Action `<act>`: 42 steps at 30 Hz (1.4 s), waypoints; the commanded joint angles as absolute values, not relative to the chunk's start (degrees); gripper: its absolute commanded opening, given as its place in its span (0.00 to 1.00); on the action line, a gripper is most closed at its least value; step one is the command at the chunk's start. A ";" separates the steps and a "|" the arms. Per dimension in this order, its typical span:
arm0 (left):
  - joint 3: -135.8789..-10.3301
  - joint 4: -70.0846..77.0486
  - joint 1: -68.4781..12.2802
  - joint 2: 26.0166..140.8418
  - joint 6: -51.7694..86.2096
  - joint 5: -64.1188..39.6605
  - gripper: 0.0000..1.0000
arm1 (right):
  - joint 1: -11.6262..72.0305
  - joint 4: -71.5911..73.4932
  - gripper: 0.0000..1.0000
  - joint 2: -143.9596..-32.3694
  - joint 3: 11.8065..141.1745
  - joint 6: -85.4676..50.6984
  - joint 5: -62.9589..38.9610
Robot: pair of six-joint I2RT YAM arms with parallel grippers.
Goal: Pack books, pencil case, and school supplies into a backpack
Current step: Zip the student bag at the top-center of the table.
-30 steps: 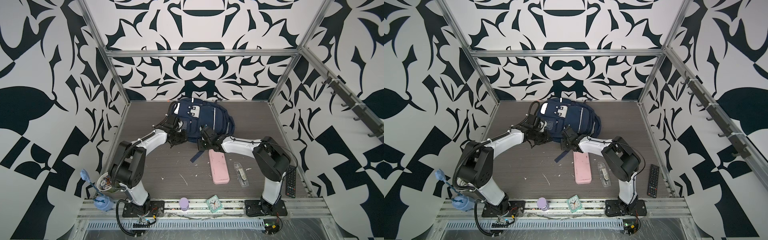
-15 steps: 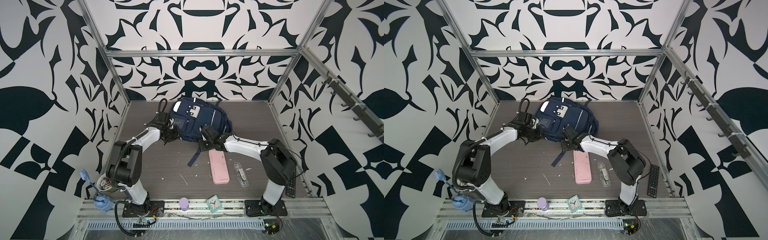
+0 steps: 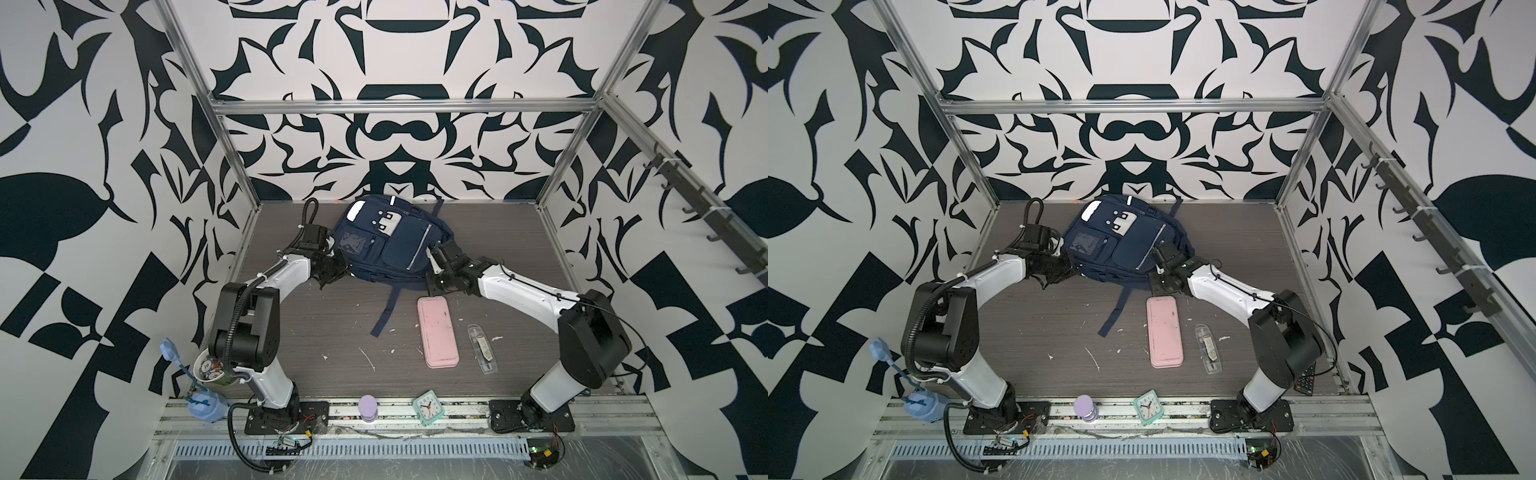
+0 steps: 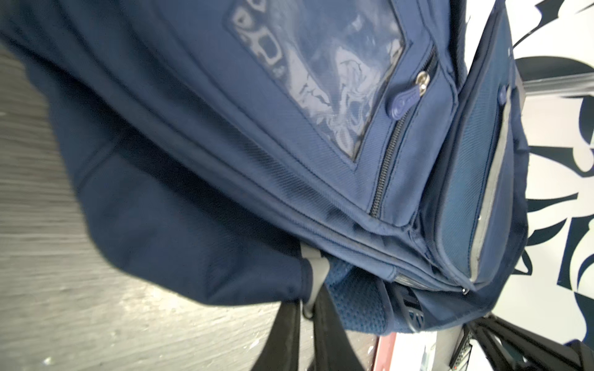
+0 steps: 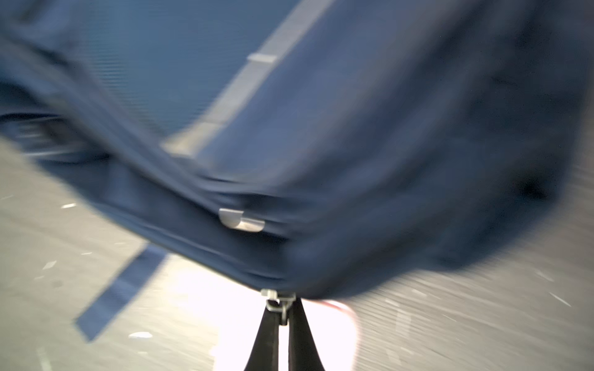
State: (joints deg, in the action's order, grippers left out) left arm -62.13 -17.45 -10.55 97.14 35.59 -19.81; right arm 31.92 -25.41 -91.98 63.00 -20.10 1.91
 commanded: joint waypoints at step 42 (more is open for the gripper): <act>-56.97 -19.14 -17.69 91.70 38.20 -19.98 0.61 | 45.04 -27.92 0.00 -113.35 89.68 -20.48 -3.38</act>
State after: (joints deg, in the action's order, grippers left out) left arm -59.72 -18.06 -16.58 92.99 37.58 -19.16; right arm 44.51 -28.91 -113.43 85.62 -20.80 -2.59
